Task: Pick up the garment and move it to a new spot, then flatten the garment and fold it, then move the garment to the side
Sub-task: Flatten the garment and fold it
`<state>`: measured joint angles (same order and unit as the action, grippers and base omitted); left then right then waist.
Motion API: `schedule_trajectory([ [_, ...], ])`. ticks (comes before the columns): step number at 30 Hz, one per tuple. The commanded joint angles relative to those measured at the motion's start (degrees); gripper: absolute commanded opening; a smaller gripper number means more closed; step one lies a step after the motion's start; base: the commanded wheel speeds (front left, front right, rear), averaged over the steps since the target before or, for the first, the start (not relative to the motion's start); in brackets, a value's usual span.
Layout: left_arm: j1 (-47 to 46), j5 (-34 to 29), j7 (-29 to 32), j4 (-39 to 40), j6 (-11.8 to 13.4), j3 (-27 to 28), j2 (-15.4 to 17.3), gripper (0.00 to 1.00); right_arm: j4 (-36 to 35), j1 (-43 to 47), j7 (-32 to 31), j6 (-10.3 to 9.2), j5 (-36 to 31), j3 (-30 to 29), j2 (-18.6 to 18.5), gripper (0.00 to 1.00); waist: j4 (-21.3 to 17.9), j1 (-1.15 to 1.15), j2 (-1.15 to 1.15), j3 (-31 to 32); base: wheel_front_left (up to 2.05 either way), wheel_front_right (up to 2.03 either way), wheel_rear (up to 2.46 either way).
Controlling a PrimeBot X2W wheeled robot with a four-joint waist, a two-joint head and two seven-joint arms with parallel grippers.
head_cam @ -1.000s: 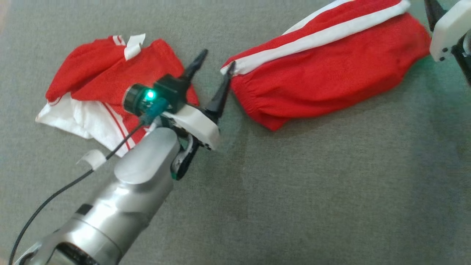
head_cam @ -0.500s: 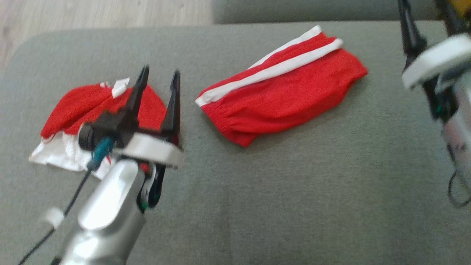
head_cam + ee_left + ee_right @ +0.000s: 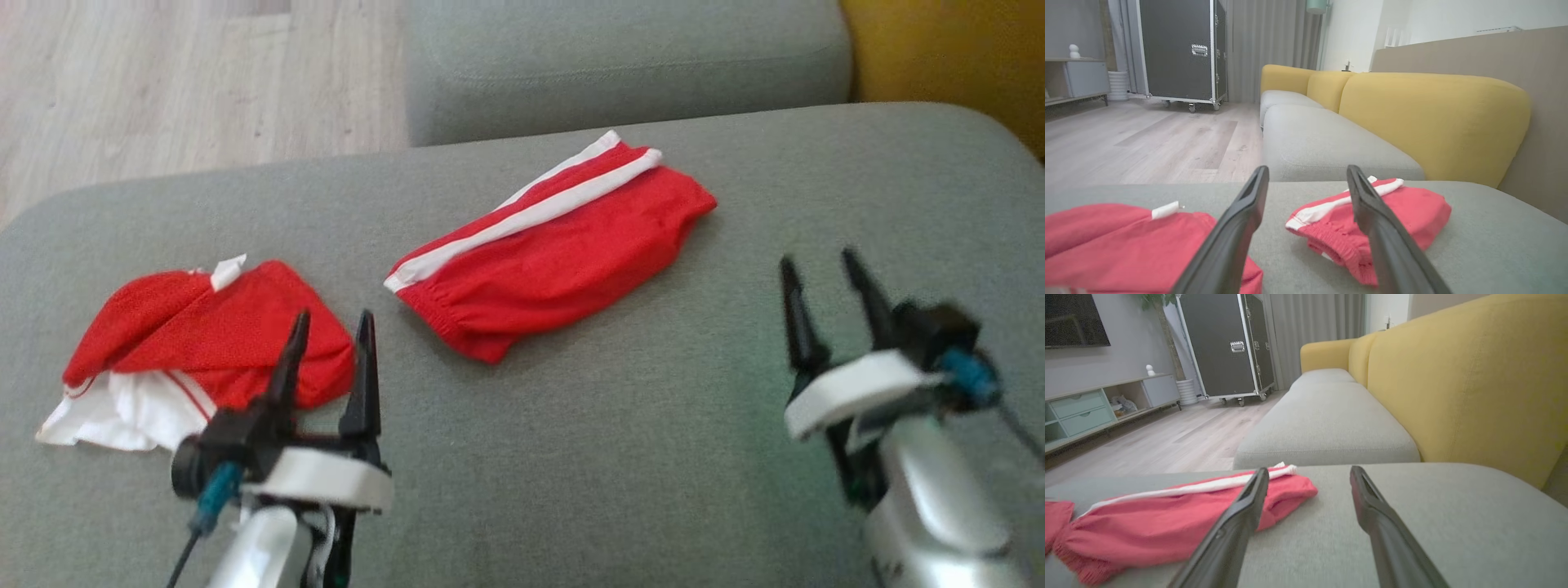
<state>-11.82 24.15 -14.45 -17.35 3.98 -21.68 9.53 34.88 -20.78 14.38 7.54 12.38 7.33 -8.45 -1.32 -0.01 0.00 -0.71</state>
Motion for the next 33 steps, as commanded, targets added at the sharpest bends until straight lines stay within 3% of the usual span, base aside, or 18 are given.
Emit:
schedule_trajectory([
  [1, -0.56, -0.79, -0.54, 2.29, -0.39, 3.43, -0.18, 1.00, -2.93, 0.51, 0.62, -0.05, -1.71, 0.52, 1.51, 1.00, -0.86, 0.01, 0.00, 0.51, 0.00, 0.00, 0.00],
  [9, 3.27, -4.71, -0.54, 3.31, -2.97, 8.14, -3.23, 1.00, -5.47, 4.96, 0.62, -0.05, -4.84, -2.11, 4.69, 1.00, -1.16, 0.01, 0.00, 0.04, 0.00, 0.00, 0.00],
  [17, 0.88, -7.63, -0.54, 3.22, -5.70, 9.28, -5.08, 1.00, -4.43, 0.84, -2.54, -0.05, -7.34, -3.31, 4.66, 1.00, 1.88, 0.01, 0.00, -3.58, 0.00, 0.00, 0.00],
  [24, -1.82, -9.38, -0.54, 4.36, -7.28, 9.21, -6.01, 1.00, 0.58, -7.22, -8.47, -0.05, -7.55, -6.61, 3.81, 1.00, 5.77, 0.01, 0.00, -8.31, 0.00, 0.00, 0.00],
  [33, -6.00, -9.71, -0.54, 3.91, -8.66, 6.71, -6.58, 1.00, 13.56, -20.81, -12.65, -0.05, -9.11, -13.00, -0.20, 1.00, 12.02, 0.01, 0.00, -13.56, 0.00, 0.00, 0.00],
])
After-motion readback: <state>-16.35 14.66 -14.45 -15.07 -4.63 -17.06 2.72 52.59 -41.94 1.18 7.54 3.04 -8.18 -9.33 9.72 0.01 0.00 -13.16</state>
